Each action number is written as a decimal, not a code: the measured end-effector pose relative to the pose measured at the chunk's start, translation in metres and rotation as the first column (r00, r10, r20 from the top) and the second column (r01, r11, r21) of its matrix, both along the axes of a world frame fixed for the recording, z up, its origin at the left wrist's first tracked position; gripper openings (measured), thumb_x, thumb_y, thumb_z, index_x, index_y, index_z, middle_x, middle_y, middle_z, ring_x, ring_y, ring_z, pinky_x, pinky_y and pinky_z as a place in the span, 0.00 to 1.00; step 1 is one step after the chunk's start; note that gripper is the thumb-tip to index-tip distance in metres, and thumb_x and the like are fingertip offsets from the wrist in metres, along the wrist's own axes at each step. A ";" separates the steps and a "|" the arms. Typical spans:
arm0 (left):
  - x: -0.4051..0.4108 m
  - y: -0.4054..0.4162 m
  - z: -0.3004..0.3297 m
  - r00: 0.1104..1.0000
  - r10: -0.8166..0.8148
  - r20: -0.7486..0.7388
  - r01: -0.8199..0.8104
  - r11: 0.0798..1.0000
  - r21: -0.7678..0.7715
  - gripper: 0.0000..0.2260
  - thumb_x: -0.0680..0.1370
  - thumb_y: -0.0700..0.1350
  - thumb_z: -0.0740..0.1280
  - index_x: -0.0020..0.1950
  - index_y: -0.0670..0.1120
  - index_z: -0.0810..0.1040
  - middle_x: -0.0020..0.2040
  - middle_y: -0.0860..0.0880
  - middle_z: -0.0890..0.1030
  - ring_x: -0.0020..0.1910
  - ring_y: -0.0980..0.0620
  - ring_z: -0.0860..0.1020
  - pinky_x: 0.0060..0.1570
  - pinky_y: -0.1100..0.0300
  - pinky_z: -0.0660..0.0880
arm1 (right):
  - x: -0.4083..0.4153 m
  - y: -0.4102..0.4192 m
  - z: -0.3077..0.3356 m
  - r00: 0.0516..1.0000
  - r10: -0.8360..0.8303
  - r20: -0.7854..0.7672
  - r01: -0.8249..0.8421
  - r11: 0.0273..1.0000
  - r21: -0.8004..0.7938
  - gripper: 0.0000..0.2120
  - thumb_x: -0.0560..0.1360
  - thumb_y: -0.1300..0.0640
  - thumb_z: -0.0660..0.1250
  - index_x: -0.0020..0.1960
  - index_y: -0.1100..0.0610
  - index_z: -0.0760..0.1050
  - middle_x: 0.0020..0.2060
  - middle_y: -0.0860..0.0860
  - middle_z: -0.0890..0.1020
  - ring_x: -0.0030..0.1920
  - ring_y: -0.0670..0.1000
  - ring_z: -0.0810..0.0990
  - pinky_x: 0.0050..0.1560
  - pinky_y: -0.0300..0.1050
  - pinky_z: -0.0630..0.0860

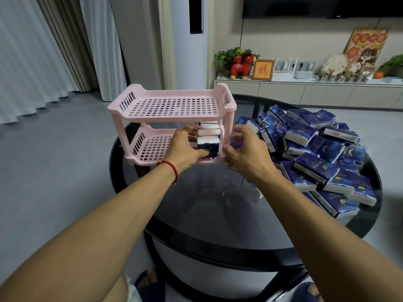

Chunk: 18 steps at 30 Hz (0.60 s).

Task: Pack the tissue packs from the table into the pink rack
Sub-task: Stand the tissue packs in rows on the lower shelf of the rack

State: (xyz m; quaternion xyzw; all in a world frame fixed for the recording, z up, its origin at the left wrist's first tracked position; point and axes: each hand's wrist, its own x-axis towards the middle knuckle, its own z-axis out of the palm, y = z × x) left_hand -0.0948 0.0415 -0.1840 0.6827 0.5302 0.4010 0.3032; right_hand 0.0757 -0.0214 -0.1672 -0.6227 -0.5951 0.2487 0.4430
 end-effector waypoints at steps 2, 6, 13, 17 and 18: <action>0.002 0.006 -0.005 1.000 -0.020 -0.005 0.020 0.999 -0.031 0.27 0.67 0.36 0.82 0.60 0.52 0.76 0.60 0.49 0.81 0.57 0.49 0.82 0.58 0.53 0.82 | 0.000 0.009 -0.002 0.999 -0.010 0.032 0.010 1.000 0.003 0.20 0.80 0.58 0.70 0.70 0.51 0.71 0.55 0.48 0.82 0.44 0.51 0.85 0.40 0.51 0.86; 0.007 0.010 -0.010 1.000 -0.010 -0.027 0.010 1.000 0.003 0.27 0.68 0.38 0.81 0.62 0.51 0.74 0.59 0.50 0.81 0.56 0.50 0.82 0.59 0.55 0.80 | -0.003 0.021 -0.007 0.996 -0.049 0.079 0.049 0.999 -0.004 0.09 0.78 0.56 0.71 0.58 0.52 0.77 0.49 0.51 0.85 0.45 0.54 0.85 0.44 0.57 0.85; 0.009 0.016 -0.016 0.994 0.019 -0.103 -0.022 0.999 -0.028 0.35 0.63 0.48 0.84 0.65 0.49 0.71 0.59 0.50 0.80 0.54 0.50 0.82 0.54 0.48 0.83 | -0.011 0.024 -0.010 0.991 0.035 -0.133 -0.056 0.986 -0.156 0.10 0.77 0.65 0.69 0.57 0.57 0.76 0.36 0.55 0.86 0.36 0.54 0.87 0.43 0.53 0.86; 0.011 0.018 -0.015 0.984 -0.007 -0.178 0.008 1.000 0.002 0.32 0.67 0.46 0.82 0.69 0.50 0.75 0.60 0.49 0.83 0.57 0.48 0.82 0.60 0.52 0.79 | -0.013 0.027 -0.015 0.967 0.058 -0.248 -0.105 0.978 -0.180 0.08 0.80 0.65 0.65 0.59 0.61 0.76 0.36 0.59 0.87 0.37 0.58 0.88 0.45 0.56 0.86; 0.011 0.018 -0.014 0.981 -0.015 -0.192 0.017 1.000 0.006 0.30 0.68 0.46 0.81 0.68 0.51 0.76 0.59 0.49 0.83 0.57 0.49 0.81 0.59 0.55 0.78 | -0.013 0.027 -0.016 0.961 0.056 -0.272 -0.108 0.978 -0.180 0.07 0.82 0.64 0.63 0.59 0.62 0.76 0.36 0.61 0.86 0.37 0.60 0.88 0.44 0.56 0.85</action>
